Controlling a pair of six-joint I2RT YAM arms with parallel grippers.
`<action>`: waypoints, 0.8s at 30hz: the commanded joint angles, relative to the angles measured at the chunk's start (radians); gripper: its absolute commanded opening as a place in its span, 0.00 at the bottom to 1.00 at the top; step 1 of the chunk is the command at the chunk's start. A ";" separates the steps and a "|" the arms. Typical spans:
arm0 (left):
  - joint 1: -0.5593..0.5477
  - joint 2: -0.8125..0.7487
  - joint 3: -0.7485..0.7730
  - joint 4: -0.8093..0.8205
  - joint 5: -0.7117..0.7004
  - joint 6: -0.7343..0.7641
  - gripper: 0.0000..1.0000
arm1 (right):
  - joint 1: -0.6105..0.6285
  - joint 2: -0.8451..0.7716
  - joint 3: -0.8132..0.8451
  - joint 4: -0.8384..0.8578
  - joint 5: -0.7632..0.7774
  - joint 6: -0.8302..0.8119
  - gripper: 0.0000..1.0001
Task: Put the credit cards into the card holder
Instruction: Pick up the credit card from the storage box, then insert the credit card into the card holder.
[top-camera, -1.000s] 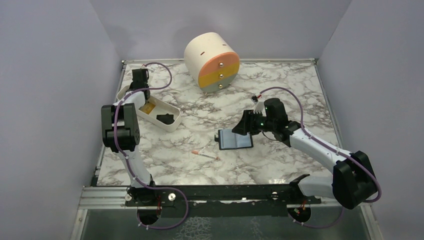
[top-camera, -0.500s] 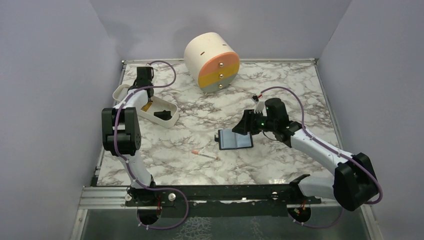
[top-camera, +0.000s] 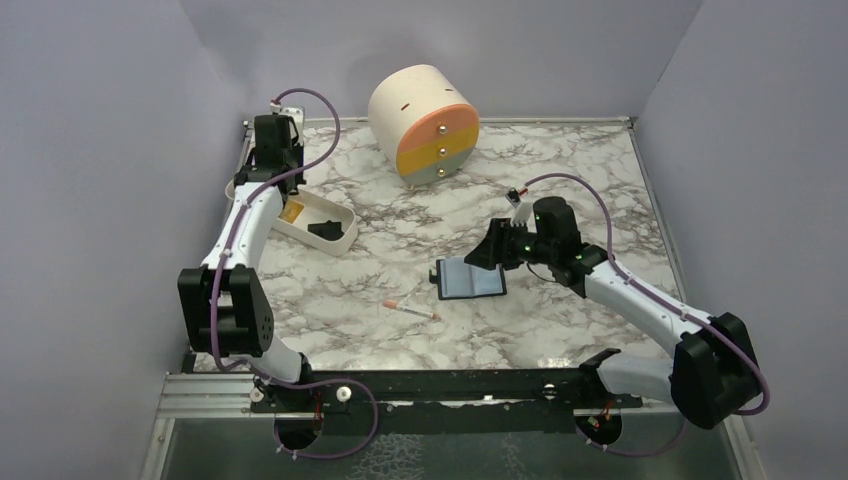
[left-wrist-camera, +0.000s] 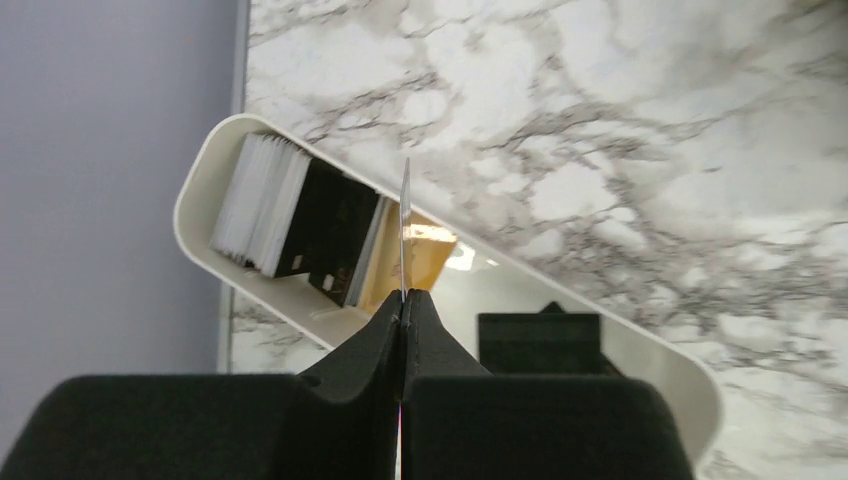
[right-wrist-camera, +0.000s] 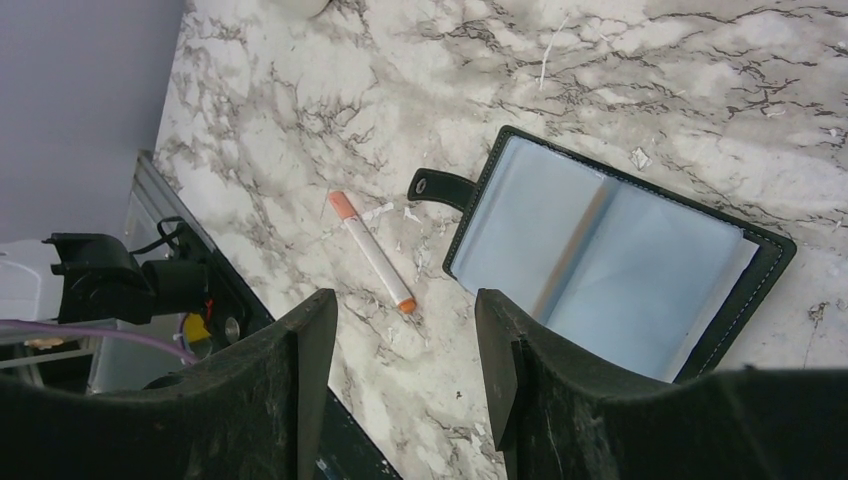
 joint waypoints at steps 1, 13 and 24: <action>-0.001 -0.097 0.002 -0.031 0.245 -0.201 0.00 | 0.007 -0.016 0.000 -0.044 0.053 -0.001 0.53; -0.002 -0.148 -0.118 0.010 0.855 -0.503 0.00 | -0.007 0.029 0.053 -0.236 0.336 -0.046 0.53; -0.081 -0.179 -0.321 0.160 1.028 -0.631 0.00 | -0.011 0.128 0.025 -0.209 0.372 -0.045 0.50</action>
